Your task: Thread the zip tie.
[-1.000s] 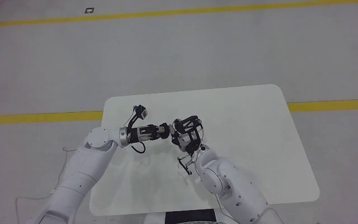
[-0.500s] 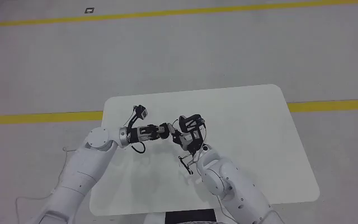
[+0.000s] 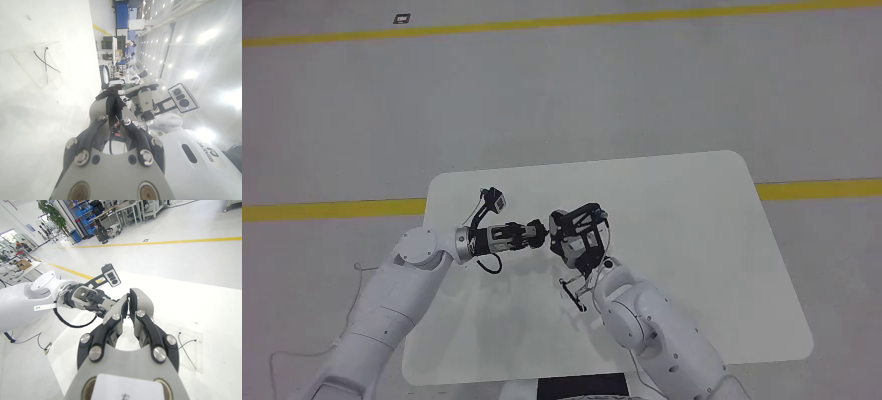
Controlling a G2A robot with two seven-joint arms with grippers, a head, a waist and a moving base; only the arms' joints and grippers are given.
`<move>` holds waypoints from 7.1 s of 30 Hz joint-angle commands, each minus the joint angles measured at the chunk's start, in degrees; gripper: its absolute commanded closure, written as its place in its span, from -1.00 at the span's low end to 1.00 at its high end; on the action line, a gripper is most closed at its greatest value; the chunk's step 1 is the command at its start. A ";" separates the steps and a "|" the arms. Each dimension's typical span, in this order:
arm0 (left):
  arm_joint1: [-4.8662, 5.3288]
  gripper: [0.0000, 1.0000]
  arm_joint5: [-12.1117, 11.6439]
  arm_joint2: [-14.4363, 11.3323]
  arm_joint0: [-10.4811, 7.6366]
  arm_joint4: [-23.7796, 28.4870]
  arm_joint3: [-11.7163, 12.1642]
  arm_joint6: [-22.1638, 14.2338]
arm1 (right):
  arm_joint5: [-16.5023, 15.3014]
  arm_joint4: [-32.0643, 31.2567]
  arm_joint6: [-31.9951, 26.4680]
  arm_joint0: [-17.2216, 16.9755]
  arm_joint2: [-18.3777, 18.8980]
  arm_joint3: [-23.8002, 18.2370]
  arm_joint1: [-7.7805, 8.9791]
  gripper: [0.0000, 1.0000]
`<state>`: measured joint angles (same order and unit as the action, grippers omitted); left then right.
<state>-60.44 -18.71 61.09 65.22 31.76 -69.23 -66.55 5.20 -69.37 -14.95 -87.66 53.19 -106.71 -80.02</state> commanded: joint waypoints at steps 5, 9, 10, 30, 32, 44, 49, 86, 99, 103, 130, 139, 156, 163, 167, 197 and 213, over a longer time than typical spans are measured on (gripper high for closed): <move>0.00 1.00 0.00 0.00 0.00 0.00 0.00 0.00 | 0.13 -0.26 -0.18 0.18 -0.09 0.07 -0.03 1.00; 0.00 1.00 0.00 0.00 0.00 0.00 0.00 0.00 | -0.01 -0.27 -0.29 0.24 -0.14 0.36 -0.04 1.00; 0.00 1.00 0.00 0.00 0.00 0.00 0.00 0.00 | -0.03 -0.27 -0.29 0.26 -0.17 0.46 -0.05 1.00; 0.00 1.00 0.00 0.00 0.00 0.00 0.00 0.00 | 0.11 0.65 0.77 0.07 -0.34 1.88 -0.20 -1.00; 0.00 1.00 0.00 0.00 0.00 0.00 0.00 0.00 | 0.20 0.80 1.28 -0.36 -0.04 1.30 -0.14 -1.00; 0.00 1.00 0.00 0.00 0.00 0.00 0.00 0.00 | -8.49 9.74 -1.73 -6.34 7.70 -5.46 1.67 -1.00; 0.00 1.00 0.00 0.00 0.00 0.00 0.00 0.00 | -8.66 9.86 -2.07 -6.43 7.90 -5.62 1.73 -1.00; -0.06 1.00 9.30 -4.04 -3.24 32.41 7.37 -12.40 | -22.51 71.70 -18.75 -2.90 11.03 8.55 2.23 -1.00; -0.31 1.00 9.12 -5.60 -4.26 35.05 8.69 -13.09 | -14.23 97.79 -28.70 2.29 9.02 16.63 1.59 -1.00; -0.31 1.00 9.12 -5.60 -4.26 35.05 8.69 -13.09 | -14.23 97.79 -28.70 2.29 9.02 16.63 1.59 -1.00; -0.30 1.00 7.03 -4.83 -2.47 34.29 5.63 -13.09 | -10.38 110.64 -21.21 3.44 6.69 17.79 0.54 -0.96; -0.30 1.00 7.03 -4.83 -2.47 34.29 5.63 -13.09 | -10.14 114.78 -20.79 3.94 5.59 19.32 0.15 0.44; -0.30 1.00 7.03 -4.83 -2.47 34.29 5.63 -13.09 | -9.58 117.38 -21.20 4.60 4.40 19.84 -0.10 0.58; -0.30 1.00 7.03 -4.83 -2.47 34.29 5.63 -13.09 | -9.50 117.47 -20.89 4.88 4.03 20.14 -0.15 0.58; -0.30 1.00 7.03 -4.83 -2.47 34.29 5.63 -13.09 | -9.48 117.70 -20.79 5.11 3.82 20.20 -0.21 0.58; -0.30 1.00 7.03 -4.83 -2.47 34.29 5.63 -13.09 | -9.64 117.88 -18.01 5.19 3.78 20.72 -0.39 0.38; -0.30 1.00 7.03 -4.83 -2.47 34.29 5.63 -13.09 | -9.44 119.55 -17.84 6.17 1.68 21.71 -1.01 0.32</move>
<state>-60.73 -11.68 56.27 62.75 66.05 -63.60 -79.64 -4.13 50.21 -32.90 -81.64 55.02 -85.16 -80.98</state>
